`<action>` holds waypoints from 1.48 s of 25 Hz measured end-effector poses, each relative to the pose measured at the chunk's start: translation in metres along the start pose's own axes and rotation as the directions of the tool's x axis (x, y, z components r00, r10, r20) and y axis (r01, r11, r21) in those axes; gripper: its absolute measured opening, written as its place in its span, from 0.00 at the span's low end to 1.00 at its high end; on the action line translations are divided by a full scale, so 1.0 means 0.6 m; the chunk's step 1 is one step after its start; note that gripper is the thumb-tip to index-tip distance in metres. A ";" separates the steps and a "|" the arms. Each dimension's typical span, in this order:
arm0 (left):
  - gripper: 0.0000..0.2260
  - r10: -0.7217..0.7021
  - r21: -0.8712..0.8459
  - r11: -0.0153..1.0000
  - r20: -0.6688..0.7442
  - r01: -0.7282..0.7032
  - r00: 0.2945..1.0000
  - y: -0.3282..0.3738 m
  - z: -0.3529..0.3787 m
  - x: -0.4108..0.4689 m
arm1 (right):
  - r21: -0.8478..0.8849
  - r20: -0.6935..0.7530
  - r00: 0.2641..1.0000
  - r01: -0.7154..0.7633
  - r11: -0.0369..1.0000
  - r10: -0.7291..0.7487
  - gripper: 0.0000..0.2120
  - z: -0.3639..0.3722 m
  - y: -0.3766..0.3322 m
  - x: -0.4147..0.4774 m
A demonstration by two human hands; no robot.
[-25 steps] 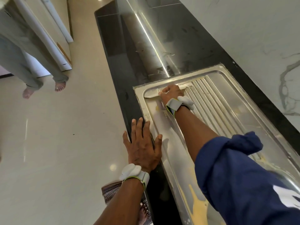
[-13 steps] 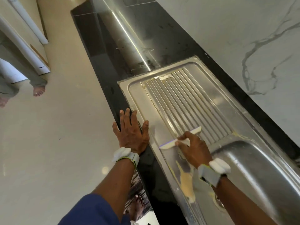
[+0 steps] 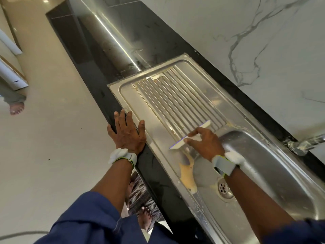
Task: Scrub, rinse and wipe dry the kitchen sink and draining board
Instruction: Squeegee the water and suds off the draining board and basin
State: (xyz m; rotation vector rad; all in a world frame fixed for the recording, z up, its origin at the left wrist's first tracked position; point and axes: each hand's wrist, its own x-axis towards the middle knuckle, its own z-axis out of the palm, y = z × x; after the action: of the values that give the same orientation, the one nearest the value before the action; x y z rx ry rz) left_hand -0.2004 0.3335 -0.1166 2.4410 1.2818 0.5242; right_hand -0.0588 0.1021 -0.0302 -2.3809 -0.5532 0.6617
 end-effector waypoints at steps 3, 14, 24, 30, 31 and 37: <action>0.30 -0.008 0.005 1.000 0.005 0.008 1.000 -0.001 0.000 0.000 | -0.036 0.056 0.998 -0.015 0.999 0.017 0.11 0.038 0.010 -0.004; 0.29 0.067 0.045 0.997 0.010 -0.067 0.998 0.008 -0.004 -0.016 | -0.020 0.180 0.979 -0.089 0.996 0.092 0.09 -0.052 0.133 -0.164; 0.30 0.192 0.083 0.976 0.114 -0.202 0.975 0.048 0.001 -0.082 | 0.035 -0.086 0.996 -0.021 0.999 0.024 0.13 0.032 -0.015 0.016; 0.30 0.197 0.078 0.975 0.137 -0.209 0.971 0.049 -0.001 -0.080 | -0.050 0.152 0.985 -0.080 0.996 0.086 0.14 -0.008 0.083 -0.065; 0.30 0.205 0.076 0.973 0.138 -0.216 0.969 0.048 -0.001 -0.080 | -0.122 0.180 0.975 -0.107 0.987 0.128 0.15 -0.018 0.105 -0.100; 0.29 0.224 0.092 0.967 0.148 -0.239 0.963 0.050 0.001 -0.080 | 0.090 0.034 0.997 -0.077 0.993 0.074 0.11 -0.046 0.090 -0.135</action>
State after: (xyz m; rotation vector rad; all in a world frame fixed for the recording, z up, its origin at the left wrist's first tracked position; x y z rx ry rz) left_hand -0.2040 0.2770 -0.1114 2.6849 1.0010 0.3446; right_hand -0.0945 0.0080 -0.0196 -2.3193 -0.4378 0.7420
